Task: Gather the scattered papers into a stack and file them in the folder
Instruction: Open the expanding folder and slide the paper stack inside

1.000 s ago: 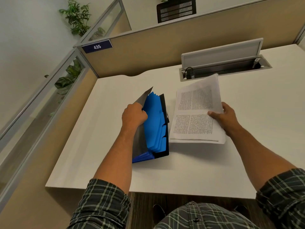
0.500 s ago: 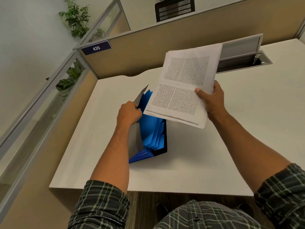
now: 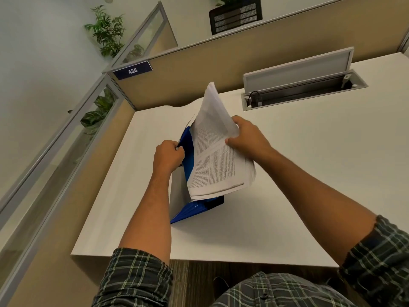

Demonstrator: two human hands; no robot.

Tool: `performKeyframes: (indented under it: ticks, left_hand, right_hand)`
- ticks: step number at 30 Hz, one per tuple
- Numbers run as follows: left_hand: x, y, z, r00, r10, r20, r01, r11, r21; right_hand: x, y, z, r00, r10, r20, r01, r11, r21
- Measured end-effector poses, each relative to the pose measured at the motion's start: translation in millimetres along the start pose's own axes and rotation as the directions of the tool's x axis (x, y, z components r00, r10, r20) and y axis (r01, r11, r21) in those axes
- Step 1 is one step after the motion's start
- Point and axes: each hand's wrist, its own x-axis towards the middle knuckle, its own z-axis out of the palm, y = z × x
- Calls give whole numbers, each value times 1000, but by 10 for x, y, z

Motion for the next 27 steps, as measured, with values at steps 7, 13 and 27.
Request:
performKeyframes:
  ticks: [7,13,27]
  left_hand:
    - [-31,-60,23,998,-17,-55,16,1000,-14]
    - [-63,-5,48,999,25,-36,-25,999,20]
    - [-118,75,88,991,137,8,-137,987,79]
  right_hand:
    - [-38,-151,41,999,5,51,-1,997,-73]
    - [-30,-232,96,992,13,124,9,984,-176]
    - [32,-521,320,999,17,40,-3,947,-322]
